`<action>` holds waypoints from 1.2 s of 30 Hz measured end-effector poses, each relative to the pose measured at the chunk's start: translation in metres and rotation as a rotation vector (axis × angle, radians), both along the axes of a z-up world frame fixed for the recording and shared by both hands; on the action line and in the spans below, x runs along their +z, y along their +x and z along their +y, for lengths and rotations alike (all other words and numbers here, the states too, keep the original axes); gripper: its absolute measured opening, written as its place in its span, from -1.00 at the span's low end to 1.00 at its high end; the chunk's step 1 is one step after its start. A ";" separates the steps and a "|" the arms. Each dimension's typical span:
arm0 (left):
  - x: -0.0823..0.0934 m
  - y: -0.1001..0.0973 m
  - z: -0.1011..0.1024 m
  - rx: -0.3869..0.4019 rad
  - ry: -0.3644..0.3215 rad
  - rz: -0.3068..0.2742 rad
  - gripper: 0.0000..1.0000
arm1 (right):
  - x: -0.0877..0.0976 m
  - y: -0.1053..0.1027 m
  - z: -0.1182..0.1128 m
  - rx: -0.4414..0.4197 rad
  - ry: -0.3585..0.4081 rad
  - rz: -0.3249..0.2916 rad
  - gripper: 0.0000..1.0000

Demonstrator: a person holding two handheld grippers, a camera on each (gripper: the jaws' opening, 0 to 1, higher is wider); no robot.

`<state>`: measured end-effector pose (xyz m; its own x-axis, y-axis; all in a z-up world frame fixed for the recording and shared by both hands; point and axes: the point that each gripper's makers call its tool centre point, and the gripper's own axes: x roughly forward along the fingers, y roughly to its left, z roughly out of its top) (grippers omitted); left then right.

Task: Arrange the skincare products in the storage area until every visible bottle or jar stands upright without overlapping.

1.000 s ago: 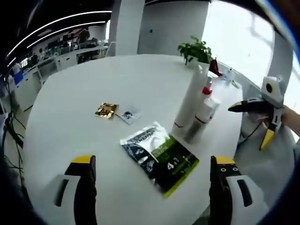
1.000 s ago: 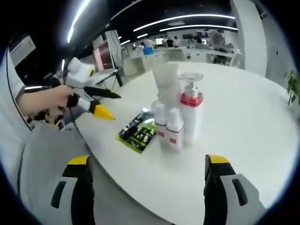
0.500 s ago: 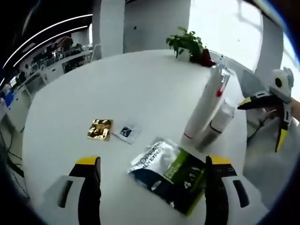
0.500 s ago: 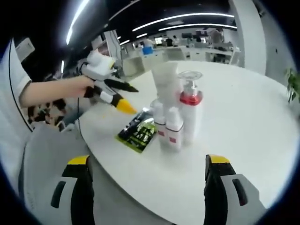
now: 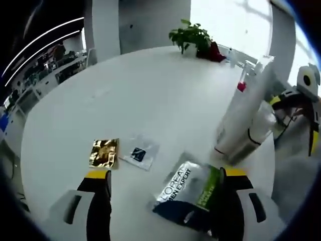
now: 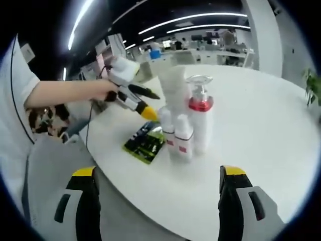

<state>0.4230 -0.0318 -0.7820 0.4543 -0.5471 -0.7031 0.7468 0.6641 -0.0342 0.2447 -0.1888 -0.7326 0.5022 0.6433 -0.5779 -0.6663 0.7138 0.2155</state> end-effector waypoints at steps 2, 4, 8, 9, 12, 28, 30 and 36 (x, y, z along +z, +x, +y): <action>-0.002 0.004 0.000 -0.008 0.017 0.010 0.72 | 0.000 0.001 -0.001 -0.005 0.003 0.001 0.98; -0.005 0.009 0.000 -0.019 0.037 0.021 0.69 | 0.000 0.001 -0.001 -0.008 0.002 0.003 0.98; -0.007 0.016 -0.006 -0.064 0.047 0.028 0.66 | -0.001 0.001 -0.001 -0.008 0.003 0.004 0.98; -0.008 0.019 -0.006 -0.075 0.052 0.025 0.65 | -0.001 0.001 -0.001 -0.008 0.003 0.006 0.98; -0.015 0.028 -0.010 -0.116 0.058 0.033 0.61 | -0.001 0.000 -0.001 -0.008 0.002 0.009 0.98; -0.040 0.044 -0.024 -0.247 0.139 0.085 0.35 | -0.002 0.003 -0.004 -0.031 0.010 0.016 0.98; -0.041 0.044 -0.027 -0.254 0.145 0.088 0.36 | -0.003 0.004 -0.005 -0.035 0.011 0.018 0.98; -0.043 0.054 -0.023 -0.258 0.163 0.091 0.29 | -0.002 0.004 -0.005 -0.040 0.014 0.019 0.98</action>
<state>0.4768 -0.0553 -0.8249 0.2465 -0.5125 -0.8226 0.8899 0.4558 -0.0173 0.2487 -0.1939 -0.7347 0.5169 0.6309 -0.5786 -0.6326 0.7369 0.2384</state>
